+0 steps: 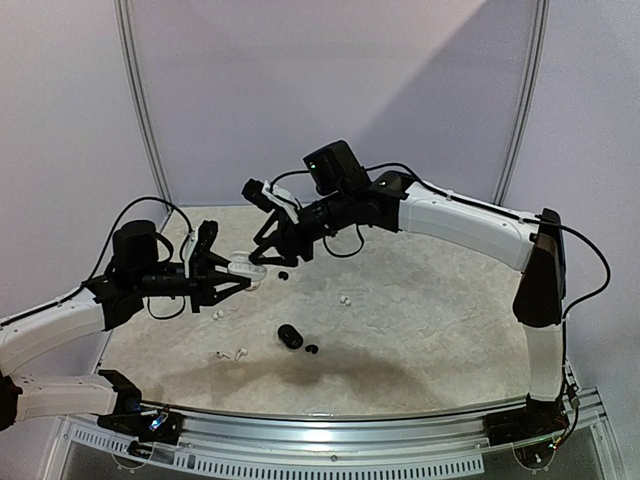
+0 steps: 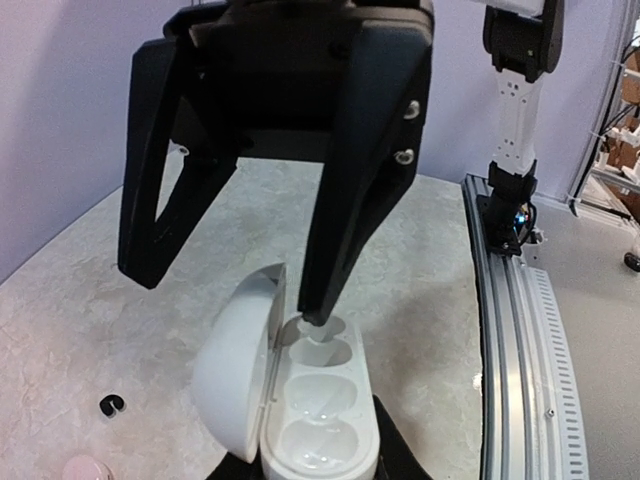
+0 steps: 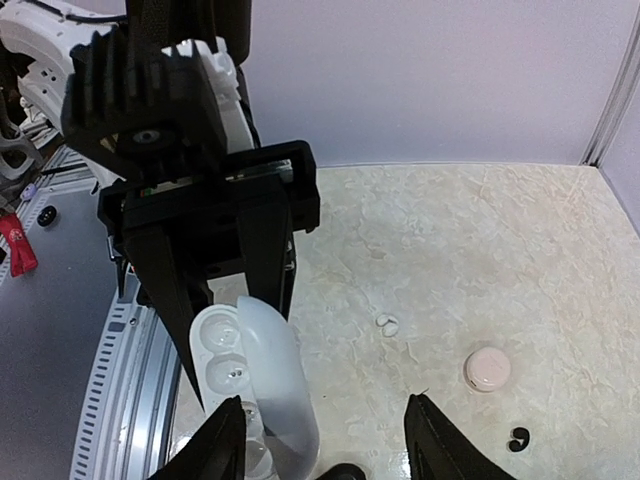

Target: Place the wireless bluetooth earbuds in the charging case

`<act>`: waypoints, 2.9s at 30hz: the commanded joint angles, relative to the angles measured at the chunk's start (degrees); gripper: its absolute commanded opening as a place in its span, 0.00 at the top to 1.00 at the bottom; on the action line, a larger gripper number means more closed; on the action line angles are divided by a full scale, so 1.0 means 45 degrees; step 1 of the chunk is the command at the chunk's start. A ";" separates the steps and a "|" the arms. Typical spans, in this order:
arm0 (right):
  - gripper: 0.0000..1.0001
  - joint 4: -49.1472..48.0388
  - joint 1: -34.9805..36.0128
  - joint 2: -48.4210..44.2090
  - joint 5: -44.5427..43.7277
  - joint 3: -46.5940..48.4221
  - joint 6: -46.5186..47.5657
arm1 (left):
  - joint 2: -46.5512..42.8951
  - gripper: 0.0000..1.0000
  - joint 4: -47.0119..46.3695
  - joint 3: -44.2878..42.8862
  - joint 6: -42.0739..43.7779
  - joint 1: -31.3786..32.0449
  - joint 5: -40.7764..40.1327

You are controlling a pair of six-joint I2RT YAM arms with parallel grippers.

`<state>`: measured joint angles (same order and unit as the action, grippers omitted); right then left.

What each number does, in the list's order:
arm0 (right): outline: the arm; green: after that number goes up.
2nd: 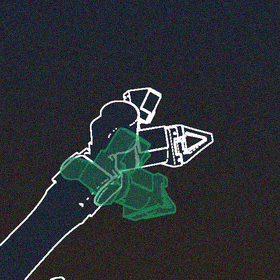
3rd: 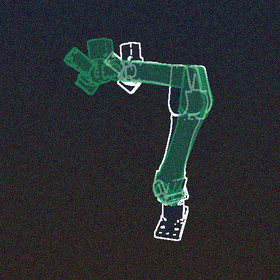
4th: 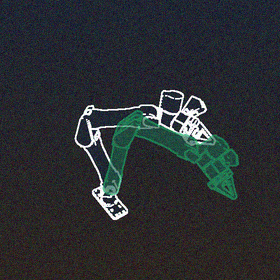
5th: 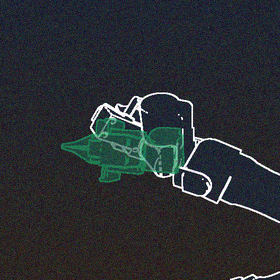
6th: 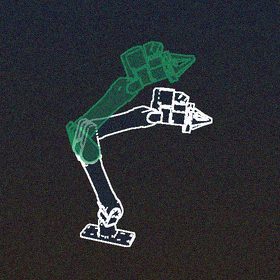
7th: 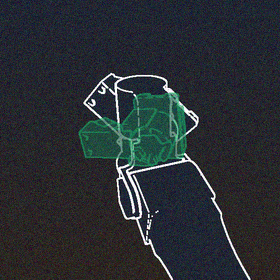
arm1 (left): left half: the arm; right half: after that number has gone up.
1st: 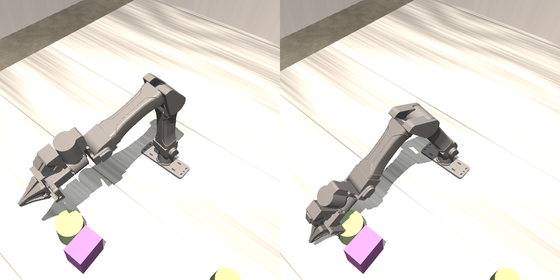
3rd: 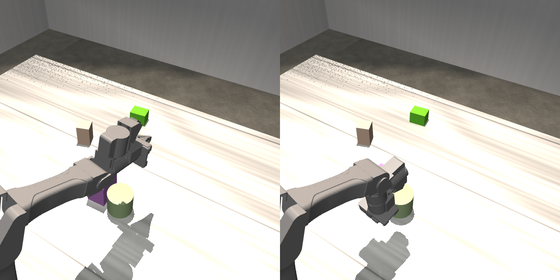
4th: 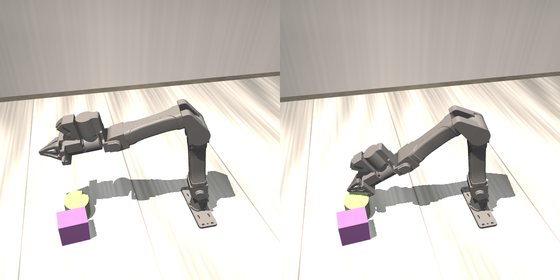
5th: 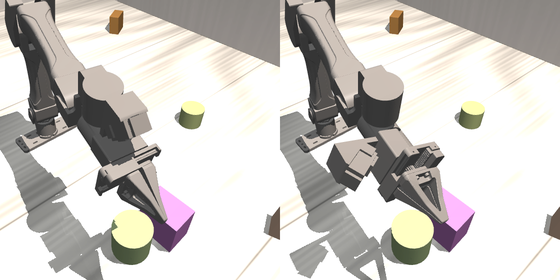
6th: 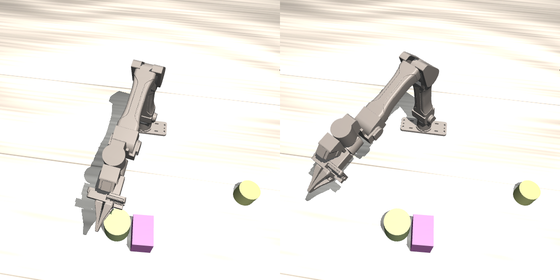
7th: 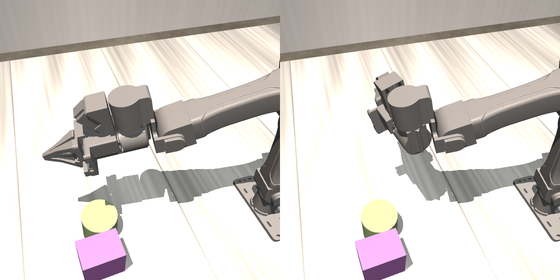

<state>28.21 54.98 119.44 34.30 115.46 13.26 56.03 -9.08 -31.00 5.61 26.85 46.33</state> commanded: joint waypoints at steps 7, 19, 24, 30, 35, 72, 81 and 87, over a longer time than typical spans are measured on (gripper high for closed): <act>0.38 -0.2804 -0.1496 -0.0955 0.0120 -0.0950 -0.4245 | 0.0110 1.00 -0.0483 0.0244 -0.1195 0.0146 -0.0464; 0.57 0.4005 -0.2939 0.0706 -0.5528 -0.1093 -0.5680 | -0.0010 1.00 -0.0366 0.0205 -0.0922 0.0150 -0.0571; 0.68 0.4717 -0.2975 0.1744 -0.6043 -0.1317 -0.3984 | 0.0010 1.00 -0.0150 0.0107 -0.0762 0.0146 -0.0516; 0.73 0.4397 -0.3109 0.2416 -0.5913 -0.1840 -0.3142 | -0.0047 1.00 0.0150 0.0033 -0.0651 0.0146 -0.0548; 0.75 0.3952 -0.3175 0.2646 -0.5736 -0.2113 -0.3083 | -0.0051 1.00 0.0262 0.0005 -0.0606 0.0147 -0.0569; 0.76 0.3948 -0.2585 0.2332 -0.3481 -0.3568 -0.2542 | -0.0068 1.00 0.0524 0.0112 0.0041 0.0136 -0.0722; 0.73 0.3646 -0.2445 0.2129 -0.3056 -0.3734 -0.2731 | -0.0098 1.00 0.0645 0.0130 0.0233 0.0144 -0.0741; 0.83 0.3546 -0.2431 0.2228 -0.2955 -0.3719 -0.2827 | -0.0127 1.00 0.0776 0.0132 0.0350 0.0148 -0.0768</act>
<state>43.29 43.72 129.71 19.86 99.50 1.10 56.25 -6.92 -30.65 6.02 26.85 43.03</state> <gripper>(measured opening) 0.204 0.234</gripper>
